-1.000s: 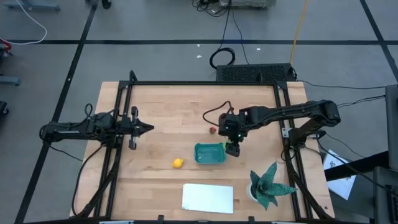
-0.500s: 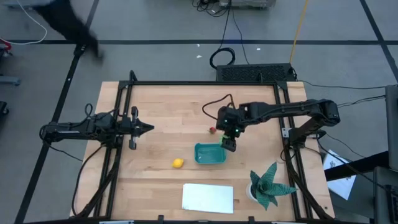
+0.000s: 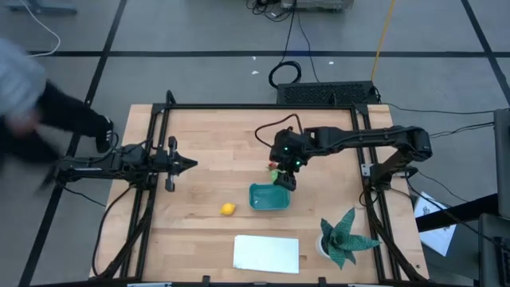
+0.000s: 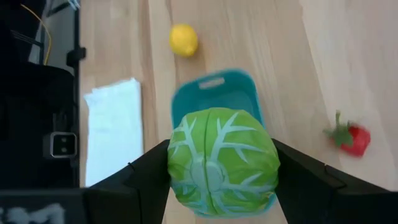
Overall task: Pick and placing Produce into tupperware
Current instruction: Put the cabbage into the bin
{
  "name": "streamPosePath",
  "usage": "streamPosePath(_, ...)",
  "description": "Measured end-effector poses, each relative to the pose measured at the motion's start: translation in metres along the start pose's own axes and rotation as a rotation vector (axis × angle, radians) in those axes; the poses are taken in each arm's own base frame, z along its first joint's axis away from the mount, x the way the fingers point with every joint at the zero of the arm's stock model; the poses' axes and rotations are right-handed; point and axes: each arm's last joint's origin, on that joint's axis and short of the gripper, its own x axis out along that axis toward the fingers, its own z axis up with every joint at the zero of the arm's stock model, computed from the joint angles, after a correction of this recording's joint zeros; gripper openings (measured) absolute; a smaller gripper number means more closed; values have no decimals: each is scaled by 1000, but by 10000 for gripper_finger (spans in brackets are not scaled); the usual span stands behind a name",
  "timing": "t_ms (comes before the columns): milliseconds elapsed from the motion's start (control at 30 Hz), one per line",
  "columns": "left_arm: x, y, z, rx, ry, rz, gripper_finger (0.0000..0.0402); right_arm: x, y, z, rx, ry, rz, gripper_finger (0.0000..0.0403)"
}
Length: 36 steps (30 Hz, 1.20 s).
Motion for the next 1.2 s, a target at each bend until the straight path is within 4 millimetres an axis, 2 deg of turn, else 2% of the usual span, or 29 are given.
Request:
streamPosePath(267,0,0,0,-1,0,0,24,6,2,17,-31,28,-11,228)
streamPosePath(633,0,0,0,0,4,0,24,40,-5,37,-68,93,-18,228)
streamPosePath(900,0,0,0,0,4,-1,24,59,-12,36,-91,153,-24,228)
streamPosePath(1200,0,0,0,-2,4,-1,24,90,-16,32,-110,200,-23,228)
